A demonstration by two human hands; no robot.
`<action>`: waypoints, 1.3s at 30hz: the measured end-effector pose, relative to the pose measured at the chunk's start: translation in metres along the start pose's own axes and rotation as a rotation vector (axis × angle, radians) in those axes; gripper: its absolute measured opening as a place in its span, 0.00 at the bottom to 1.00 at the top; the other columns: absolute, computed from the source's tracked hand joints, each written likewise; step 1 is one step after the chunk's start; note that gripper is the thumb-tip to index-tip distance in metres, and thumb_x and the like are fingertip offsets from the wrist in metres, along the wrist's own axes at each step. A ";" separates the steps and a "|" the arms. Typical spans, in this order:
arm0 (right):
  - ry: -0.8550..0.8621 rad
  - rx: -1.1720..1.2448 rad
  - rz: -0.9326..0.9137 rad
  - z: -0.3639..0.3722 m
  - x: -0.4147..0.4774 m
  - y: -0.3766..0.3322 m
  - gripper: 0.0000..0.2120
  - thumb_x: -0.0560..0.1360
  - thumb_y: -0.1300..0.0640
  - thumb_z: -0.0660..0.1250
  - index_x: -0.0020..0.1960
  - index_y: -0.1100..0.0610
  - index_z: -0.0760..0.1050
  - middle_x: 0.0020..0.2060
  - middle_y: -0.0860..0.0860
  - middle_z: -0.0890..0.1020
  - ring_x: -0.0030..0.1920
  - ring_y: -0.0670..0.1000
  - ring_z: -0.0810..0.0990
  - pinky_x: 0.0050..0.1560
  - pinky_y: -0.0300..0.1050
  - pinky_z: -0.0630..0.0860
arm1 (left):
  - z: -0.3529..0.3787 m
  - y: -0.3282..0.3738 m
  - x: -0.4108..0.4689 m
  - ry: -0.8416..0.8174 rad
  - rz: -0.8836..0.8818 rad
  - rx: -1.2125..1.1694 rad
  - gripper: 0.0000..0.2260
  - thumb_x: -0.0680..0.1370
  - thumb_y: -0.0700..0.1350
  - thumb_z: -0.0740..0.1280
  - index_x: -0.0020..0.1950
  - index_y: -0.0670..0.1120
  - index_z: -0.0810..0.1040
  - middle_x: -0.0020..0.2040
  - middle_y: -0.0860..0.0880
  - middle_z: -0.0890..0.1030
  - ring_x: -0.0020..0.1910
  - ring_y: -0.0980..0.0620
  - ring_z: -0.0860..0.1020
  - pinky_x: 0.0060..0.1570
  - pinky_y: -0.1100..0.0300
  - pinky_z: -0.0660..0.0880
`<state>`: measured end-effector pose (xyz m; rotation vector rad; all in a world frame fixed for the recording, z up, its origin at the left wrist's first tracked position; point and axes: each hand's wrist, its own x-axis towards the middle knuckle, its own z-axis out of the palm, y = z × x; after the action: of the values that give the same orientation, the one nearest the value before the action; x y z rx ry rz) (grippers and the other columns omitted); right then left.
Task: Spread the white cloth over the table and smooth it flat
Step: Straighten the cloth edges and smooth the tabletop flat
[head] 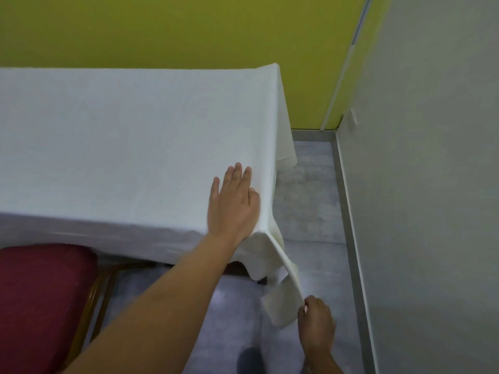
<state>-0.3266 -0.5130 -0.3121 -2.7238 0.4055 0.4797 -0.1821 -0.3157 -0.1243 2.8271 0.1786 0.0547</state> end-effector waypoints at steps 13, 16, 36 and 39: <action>-0.152 0.091 0.154 -0.051 -0.048 -0.040 0.21 0.75 0.53 0.64 0.67 0.46 0.63 0.62 0.47 0.71 0.62 0.50 0.72 0.58 0.46 0.71 | -0.040 -0.003 -0.019 -0.259 0.049 -0.117 0.23 0.83 0.48 0.45 0.78 0.47 0.48 0.79 0.49 0.48 0.78 0.53 0.46 0.75 0.53 0.42; -0.096 0.148 0.107 -0.066 -0.056 -0.054 0.21 0.75 0.53 0.63 0.67 0.47 0.65 0.62 0.47 0.72 0.61 0.49 0.73 0.57 0.46 0.71 | -0.045 -0.005 -0.034 -0.241 0.057 -0.085 0.23 0.84 0.48 0.45 0.78 0.47 0.48 0.79 0.49 0.48 0.78 0.53 0.46 0.75 0.52 0.42; 0.098 0.181 -0.550 -0.213 -0.024 -0.168 0.16 0.76 0.63 0.56 0.60 0.59 0.74 0.61 0.54 0.77 0.61 0.57 0.74 0.59 0.49 0.72 | -0.097 -0.054 -0.094 -0.206 -0.265 0.032 0.23 0.83 0.48 0.44 0.78 0.44 0.47 0.79 0.45 0.47 0.78 0.48 0.45 0.75 0.47 0.46; 0.046 0.090 -0.613 -0.212 -0.023 -0.193 0.23 0.79 0.60 0.54 0.74 0.58 0.62 0.75 0.54 0.62 0.73 0.54 0.61 0.73 0.47 0.59 | -0.098 -0.061 -0.097 -0.201 -0.285 0.001 0.23 0.83 0.48 0.45 0.78 0.44 0.48 0.79 0.45 0.48 0.78 0.48 0.46 0.75 0.48 0.46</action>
<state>-0.2250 -0.4147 -0.0612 -2.5891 -0.3863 0.2198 -0.2909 -0.2409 -0.0513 2.7548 0.5305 -0.2903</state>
